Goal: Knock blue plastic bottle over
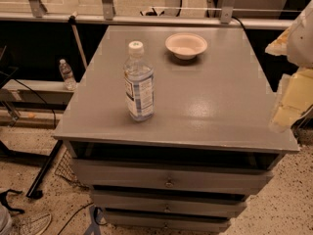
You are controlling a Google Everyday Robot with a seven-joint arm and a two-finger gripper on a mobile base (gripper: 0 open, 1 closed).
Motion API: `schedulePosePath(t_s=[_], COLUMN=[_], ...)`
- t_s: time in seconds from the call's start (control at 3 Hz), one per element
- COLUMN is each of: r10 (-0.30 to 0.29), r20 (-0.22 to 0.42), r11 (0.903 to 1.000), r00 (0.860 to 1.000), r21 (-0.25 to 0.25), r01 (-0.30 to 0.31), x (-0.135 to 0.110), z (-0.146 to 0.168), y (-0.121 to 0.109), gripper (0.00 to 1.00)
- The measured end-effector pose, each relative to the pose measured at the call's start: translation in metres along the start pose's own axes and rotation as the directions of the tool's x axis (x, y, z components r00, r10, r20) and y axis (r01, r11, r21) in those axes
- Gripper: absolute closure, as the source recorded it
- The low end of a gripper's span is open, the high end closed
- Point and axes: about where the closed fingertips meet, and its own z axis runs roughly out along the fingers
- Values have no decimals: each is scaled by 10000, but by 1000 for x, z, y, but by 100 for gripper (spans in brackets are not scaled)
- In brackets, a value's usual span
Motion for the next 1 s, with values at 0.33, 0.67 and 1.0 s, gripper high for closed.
schedulePosePath(t_s=[0.33,0.67,1.0], r10=[0,267,1098], r20=[1,358,1969], r11=[10000,9996,9939], r00=[10000,9990,9743], r21=[2,41,-341], r01=[0,-269,-1051], x=[0,-2,-26], z=[0,0,14], y=[0,-3,-15], gripper=[0,0,0])
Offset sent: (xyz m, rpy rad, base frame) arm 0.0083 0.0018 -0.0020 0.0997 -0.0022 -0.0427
